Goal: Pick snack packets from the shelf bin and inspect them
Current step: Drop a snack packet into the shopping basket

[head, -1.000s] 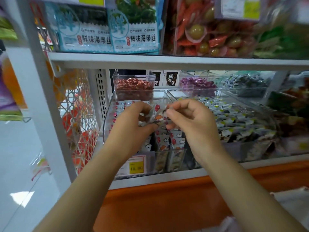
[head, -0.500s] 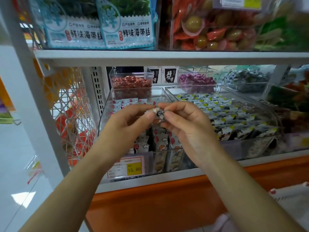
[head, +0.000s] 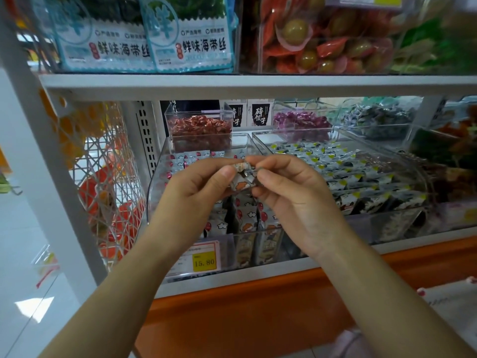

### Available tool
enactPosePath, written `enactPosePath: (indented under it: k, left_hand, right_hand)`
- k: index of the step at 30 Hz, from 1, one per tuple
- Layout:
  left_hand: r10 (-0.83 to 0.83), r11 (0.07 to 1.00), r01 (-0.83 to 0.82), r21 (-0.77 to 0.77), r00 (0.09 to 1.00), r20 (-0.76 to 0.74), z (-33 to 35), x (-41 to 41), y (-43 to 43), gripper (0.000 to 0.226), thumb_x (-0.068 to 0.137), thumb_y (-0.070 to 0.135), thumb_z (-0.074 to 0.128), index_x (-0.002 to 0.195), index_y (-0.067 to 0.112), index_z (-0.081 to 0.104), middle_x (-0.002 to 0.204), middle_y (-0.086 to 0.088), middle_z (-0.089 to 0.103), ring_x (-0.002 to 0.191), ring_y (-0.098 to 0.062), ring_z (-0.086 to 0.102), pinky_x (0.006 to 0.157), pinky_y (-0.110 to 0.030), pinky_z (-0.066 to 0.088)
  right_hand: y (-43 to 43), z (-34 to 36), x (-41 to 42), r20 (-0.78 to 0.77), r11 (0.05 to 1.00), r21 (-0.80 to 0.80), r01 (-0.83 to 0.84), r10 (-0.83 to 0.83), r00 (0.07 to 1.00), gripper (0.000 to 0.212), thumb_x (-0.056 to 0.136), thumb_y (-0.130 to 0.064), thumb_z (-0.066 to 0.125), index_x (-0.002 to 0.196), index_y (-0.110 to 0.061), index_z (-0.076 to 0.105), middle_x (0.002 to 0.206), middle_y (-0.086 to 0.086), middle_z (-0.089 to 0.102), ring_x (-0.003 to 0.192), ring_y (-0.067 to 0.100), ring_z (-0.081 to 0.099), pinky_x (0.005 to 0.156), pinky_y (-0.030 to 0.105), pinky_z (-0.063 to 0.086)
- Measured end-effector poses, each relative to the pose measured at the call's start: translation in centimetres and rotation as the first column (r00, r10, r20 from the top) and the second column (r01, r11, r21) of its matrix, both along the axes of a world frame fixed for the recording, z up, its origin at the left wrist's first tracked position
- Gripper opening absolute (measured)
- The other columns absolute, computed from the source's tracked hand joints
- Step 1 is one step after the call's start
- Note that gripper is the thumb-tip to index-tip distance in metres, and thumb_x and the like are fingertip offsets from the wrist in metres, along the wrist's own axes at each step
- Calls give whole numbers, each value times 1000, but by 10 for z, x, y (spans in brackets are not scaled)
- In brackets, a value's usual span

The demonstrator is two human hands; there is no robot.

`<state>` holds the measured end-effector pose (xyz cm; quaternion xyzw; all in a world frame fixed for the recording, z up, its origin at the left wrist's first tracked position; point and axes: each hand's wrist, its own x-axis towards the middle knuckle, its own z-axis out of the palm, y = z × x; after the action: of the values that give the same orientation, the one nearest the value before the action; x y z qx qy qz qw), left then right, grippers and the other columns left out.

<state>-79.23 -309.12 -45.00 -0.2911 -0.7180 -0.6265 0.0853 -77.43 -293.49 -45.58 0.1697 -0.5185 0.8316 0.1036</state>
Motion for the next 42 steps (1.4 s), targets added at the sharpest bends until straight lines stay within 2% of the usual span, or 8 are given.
enactPosePath:
  k: [8,13,19,23,26,32,36,42]
  left_hand:
    - [58,997,-59,-54,998,-21,2,5,9,25,79,41,47,91,30,67,87,7,69,83,-8,65,81,-26,55]
    - [23,998,-24,-52,999,-29,12,18,26,29,82,43,46,90,27,68,90,-11,68,88,-26,64,84,-48,53]
    - [-181,981,188,-57,978,101,25,46,84,28,92,40,43,102,21,62,97,1,68,89,-10,67,77,-24,56]
    - [-201,934,233,-270,969,141,17,64,126,19,95,42,41,93,29,54,100,0,56,96,-27,60,89,-45,51]
    - [-184,866,253,-432,963,196,-2,71,152,30,96,37,46,118,19,54,111,2,56,100,-19,57,91,-42,50]
    - [-260,661,375,-650,927,270,-49,74,190,28,95,29,50,113,10,59,109,-10,60,96,-25,59,87,-44,51]
    - [-302,636,396,-662,918,258,-71,72,212,16,95,25,51,93,12,60,104,-20,62,83,-25,60,79,-41,53]
    - [-293,666,446,-598,894,340,-105,72,238,17,93,25,53,103,15,64,91,6,64,85,-10,65,78,-32,57]
  right_hand:
    - [5,-1,3,-64,976,165,142,-133,989,16,80,-1,63,86,-15,67,91,-1,68,77,9,62,65,20,51]
    - [22,12,18,-221,777,508,371,-299,928,29,80,-14,71,105,-30,67,101,-13,65,93,0,61,78,22,53]
    - [78,26,60,-291,623,528,577,-505,812,22,78,-27,72,99,-33,68,89,-11,69,84,1,64,70,16,53]
    - [130,9,91,-163,557,576,598,-639,752,18,75,-34,73,90,-25,69,78,-7,67,73,0,63,58,13,47]
    - [165,-22,116,-21,527,675,516,-686,727,13,76,-35,73,82,-25,64,76,-7,64,70,3,61,55,16,47]
    - [216,-126,149,274,561,748,355,-748,604,11,86,-20,65,96,-18,67,90,-3,69,85,13,65,65,21,49]
    - [242,-202,156,520,646,657,388,-762,386,15,88,-20,64,97,-10,60,93,10,64,79,22,62,62,27,50]
    - [270,-307,164,650,599,669,440,-759,44,34,84,-25,69,67,-4,50,74,16,52,62,25,52,59,34,50]
